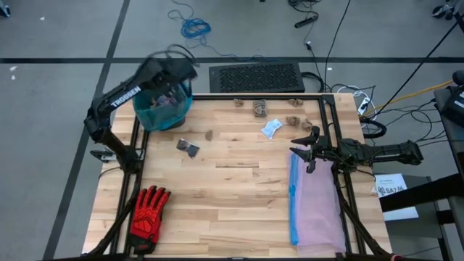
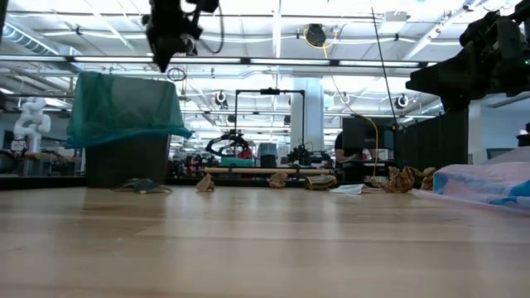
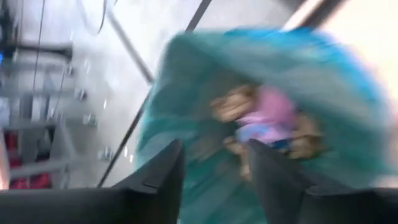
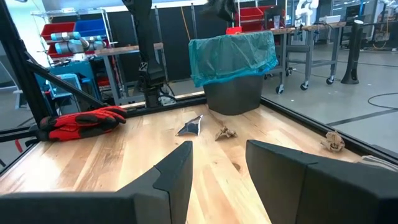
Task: Place trash/remove bag and relplace
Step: Put the black paper in the trash bin, then put the brown napkin in the trash bin
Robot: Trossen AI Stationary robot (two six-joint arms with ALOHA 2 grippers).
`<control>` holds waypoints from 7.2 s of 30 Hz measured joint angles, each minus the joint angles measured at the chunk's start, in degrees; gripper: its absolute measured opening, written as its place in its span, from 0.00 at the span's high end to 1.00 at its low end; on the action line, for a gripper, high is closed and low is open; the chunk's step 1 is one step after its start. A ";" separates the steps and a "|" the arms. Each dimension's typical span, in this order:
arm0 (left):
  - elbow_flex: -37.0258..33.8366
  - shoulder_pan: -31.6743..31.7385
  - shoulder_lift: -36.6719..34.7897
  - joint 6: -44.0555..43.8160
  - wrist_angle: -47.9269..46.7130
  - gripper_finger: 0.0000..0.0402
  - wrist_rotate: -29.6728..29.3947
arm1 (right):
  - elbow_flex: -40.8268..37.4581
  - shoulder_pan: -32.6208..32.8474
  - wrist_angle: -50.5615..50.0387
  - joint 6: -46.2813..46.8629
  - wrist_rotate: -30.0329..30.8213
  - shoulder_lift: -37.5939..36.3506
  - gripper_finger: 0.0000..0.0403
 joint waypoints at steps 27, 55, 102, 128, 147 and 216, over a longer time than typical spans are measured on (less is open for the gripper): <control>-32.39 -24.20 0.70 16.22 22.41 1.00 28.74 | 0.00 0.01 -0.21 -0.15 0.00 0.02 0.64; -35.95 -24.75 0.66 10.89 25.11 0.62 21.77 | 0.00 0.01 -0.72 1.12 -1.70 0.02 0.64; -65.00 -29.98 0.70 -6.34 59.71 0.80 0.61 | 0.00 0.01 -0.72 0.48 -1.68 0.00 0.64; -23.98 -27.27 -8.61 -8.26 27.54 1.00 -12.98 | 0.00 0.01 -0.70 0.58 -1.67 0.00 0.64; -19.43 6.81 -17.51 0.86 10.13 0.97 -0.42 | 0.00 0.01 -0.72 1.14 -1.68 0.00 0.64; -15.49 -18.94 11.01 -3.03 24.85 1.00 7.68 | 0.00 0.01 -0.64 1.08 -1.70 0.33 0.64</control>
